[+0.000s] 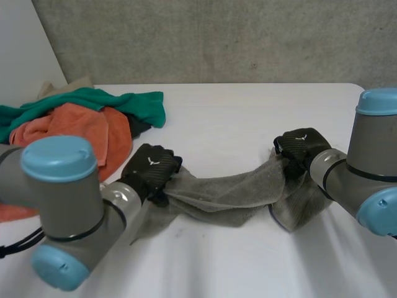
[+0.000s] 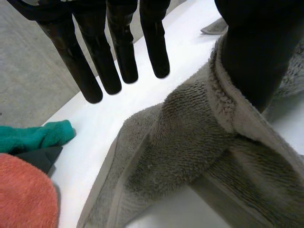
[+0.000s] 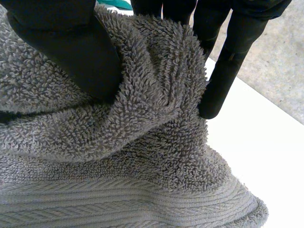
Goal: Fold the laundry.
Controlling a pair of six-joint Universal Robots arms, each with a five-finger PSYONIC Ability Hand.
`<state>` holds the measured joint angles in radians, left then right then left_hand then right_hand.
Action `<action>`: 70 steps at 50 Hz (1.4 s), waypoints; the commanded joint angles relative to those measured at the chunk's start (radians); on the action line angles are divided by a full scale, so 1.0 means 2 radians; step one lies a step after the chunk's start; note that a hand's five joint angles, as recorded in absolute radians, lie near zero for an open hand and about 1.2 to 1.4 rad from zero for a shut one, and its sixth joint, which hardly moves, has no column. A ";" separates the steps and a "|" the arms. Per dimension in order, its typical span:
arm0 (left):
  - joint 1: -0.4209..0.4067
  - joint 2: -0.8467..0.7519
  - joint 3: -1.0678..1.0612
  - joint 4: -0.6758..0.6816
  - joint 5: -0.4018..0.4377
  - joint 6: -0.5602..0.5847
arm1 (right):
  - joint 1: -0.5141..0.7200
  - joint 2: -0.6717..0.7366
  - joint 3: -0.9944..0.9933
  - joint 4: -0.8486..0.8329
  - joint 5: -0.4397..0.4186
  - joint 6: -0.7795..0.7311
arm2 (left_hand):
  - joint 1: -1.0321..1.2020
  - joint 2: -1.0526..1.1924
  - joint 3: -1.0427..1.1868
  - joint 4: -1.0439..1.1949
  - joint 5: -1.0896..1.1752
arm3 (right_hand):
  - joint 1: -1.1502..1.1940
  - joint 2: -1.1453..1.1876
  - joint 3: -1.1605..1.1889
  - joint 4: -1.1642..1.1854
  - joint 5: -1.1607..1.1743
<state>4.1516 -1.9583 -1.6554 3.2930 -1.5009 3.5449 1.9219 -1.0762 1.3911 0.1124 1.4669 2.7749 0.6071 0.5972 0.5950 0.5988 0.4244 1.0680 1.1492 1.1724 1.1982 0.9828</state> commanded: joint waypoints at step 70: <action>0.011 0.055 0.011 0.013 -0.004 -0.053 | -0.024 0.064 0.025 -0.045 -0.004 0.127 | 0.395 0.400 0.401 0.399 0.399 | -0.241 -0.281 -0.293 -0.306 -0.285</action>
<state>4.1724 -1.8484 -1.6384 3.3195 -1.5083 3.4392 1.8674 -1.0421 1.5189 0.0388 1.4321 3.0367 1.1570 1.1925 1.1886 1.1985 0.9783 0.4359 0.4215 0.4385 0.5725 0.2718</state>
